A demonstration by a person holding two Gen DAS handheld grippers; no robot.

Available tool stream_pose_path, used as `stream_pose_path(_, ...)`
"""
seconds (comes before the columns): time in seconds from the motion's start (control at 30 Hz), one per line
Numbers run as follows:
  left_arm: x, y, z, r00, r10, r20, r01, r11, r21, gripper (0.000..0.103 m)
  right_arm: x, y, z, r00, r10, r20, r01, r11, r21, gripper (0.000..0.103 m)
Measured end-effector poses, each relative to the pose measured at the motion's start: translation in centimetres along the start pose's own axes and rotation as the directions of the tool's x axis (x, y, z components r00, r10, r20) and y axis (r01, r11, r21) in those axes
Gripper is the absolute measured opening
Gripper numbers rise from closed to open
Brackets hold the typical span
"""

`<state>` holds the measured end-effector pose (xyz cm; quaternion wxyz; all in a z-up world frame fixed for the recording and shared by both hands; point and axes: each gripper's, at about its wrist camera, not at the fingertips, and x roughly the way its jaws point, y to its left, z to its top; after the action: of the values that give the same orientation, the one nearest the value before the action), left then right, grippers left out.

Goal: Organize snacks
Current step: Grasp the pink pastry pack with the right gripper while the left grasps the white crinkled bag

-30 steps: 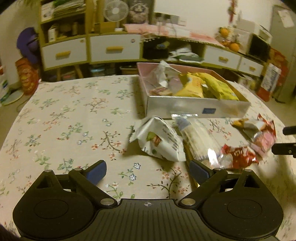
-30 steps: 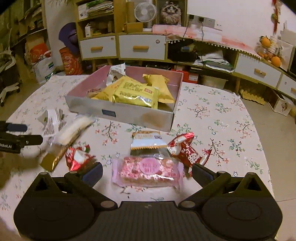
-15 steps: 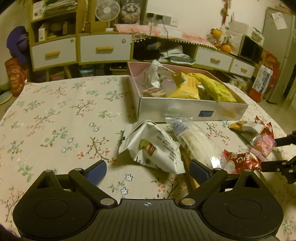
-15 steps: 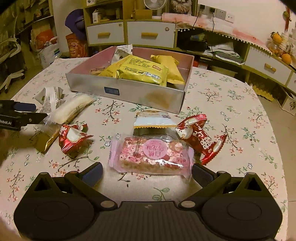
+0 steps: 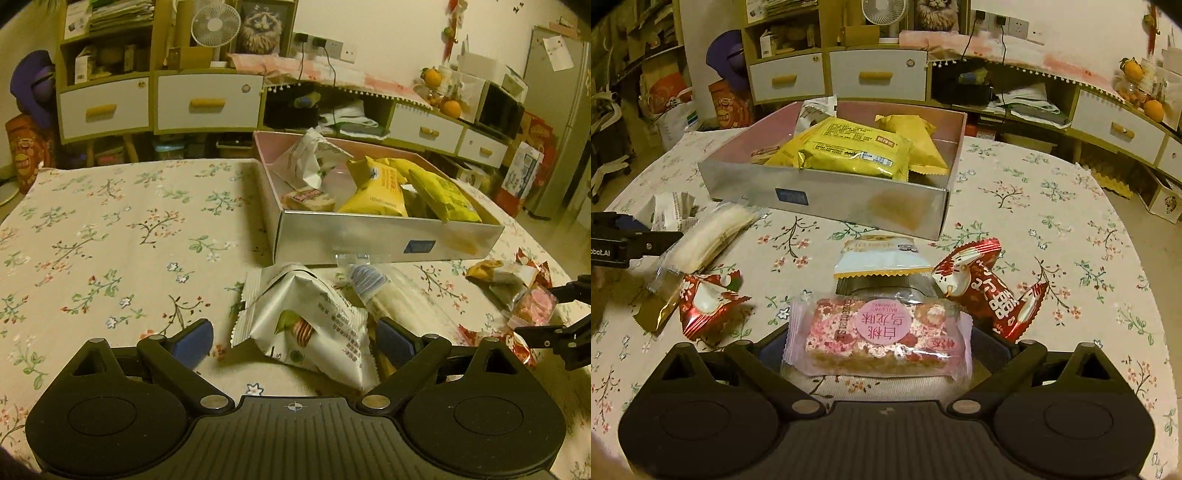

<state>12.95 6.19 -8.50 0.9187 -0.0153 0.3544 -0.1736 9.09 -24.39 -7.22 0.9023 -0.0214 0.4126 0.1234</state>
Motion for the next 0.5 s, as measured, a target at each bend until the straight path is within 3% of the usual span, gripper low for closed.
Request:
stream_pose_path(0.23, 0.15, -0.27, 0.08, 1.0, 0.012, 0.007, -0.012, 1.0, 0.0, 0.081, 0.0, -0.25, 0.22, 1.0, -0.002, 0.011, 0.002, 1.0, 0.0, 0.064)
stream_pose_path(0.33, 0.1, -0.43, 0.11, 1.0, 0.01, 0.006, -0.01, 1.0, 0.01, 0.069, -0.1, -0.36, 0.23, 1.0, 0.0, 0.012, 0.0, 1.0, 0.003, 0.061)
stream_pose_path(0.4, 0.03, -0.41, 0.21, 1.0, 0.011, 0.005, -0.011, 1.0, 0.012, 0.057, -0.12, -0.37, 0.23, 1.0, -0.001, 0.012, 0.001, 1.0, 0.002, 0.06)
stream_pose_path(0.5, -0.08, -0.26, 0.29, 1.0, 0.013, 0.004, -0.013, 1.0, -0.002, 0.055, -0.18, -0.41, 0.28, 1.0, 0.0, 0.013, 0.0, 1.0, -0.001, 0.057)
